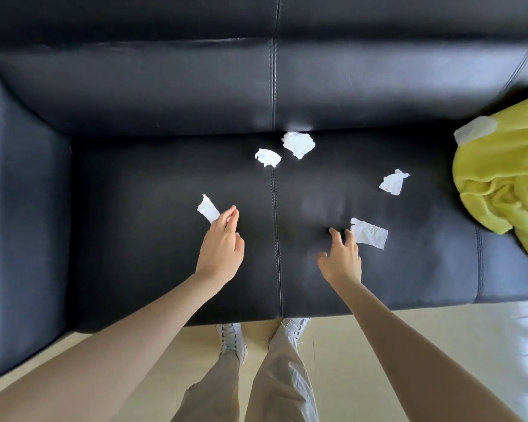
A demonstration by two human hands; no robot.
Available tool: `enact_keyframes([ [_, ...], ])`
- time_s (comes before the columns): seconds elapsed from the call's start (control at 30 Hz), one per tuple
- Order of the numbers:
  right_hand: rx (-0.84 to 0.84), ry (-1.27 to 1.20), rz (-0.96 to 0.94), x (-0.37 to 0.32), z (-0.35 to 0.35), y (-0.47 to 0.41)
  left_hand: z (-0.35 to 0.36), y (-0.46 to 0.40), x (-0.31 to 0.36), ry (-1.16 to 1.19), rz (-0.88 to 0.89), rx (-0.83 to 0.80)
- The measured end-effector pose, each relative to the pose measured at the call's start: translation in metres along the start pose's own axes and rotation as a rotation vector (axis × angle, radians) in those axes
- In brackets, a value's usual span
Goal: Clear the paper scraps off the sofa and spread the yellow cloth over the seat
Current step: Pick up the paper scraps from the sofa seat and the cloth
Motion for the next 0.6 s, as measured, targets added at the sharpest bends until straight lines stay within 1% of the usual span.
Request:
enact_keyframes([
  [0.07,0.152,0.008,-0.018,-0.001,-0.010,0.004,-0.003,0.001,0.008,0.009,0.058,0.037],
  [0.13,0.234,-0.040,0.041,0.006,-0.015,0.004,-0.006,0.003,0.008,-0.050,0.086,0.090],
  [0.2,0.200,-0.150,0.134,0.016,-0.012,0.001,-0.003,0.003,-0.004,-0.102,-0.007,0.095],
  [0.27,0.142,-0.223,0.164,0.019,-0.005,-0.003,0.006,0.005,-0.024,-0.133,-0.158,0.016],
  [0.3,0.134,-0.214,0.145,0.017,-0.003,-0.002,0.012,0.007,-0.033,-0.132,-0.216,-0.043],
  [0.37,0.127,-0.153,0.056,0.004,0.000,0.002,0.022,0.010,-0.042,-0.124,-0.254,-0.122],
  [0.47,0.069,-0.075,-0.167,-0.032,0.017,0.019,0.024,0.016,-0.049,-0.059,-0.269,-0.118],
  [0.6,0.040,-0.042,-0.506,-0.094,0.039,0.051,0.018,0.021,-0.051,0.259,-0.318,-0.023],
])
Point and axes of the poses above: each hand's wrist, its own y-axis away from the middle knuckle, its own z-axis out of the palm, x = y × z, the point moved 9 cm from there along -y, towards the middle knuckle, and after that the axes turned 14 degrees about -y, right-handed, at the moved point
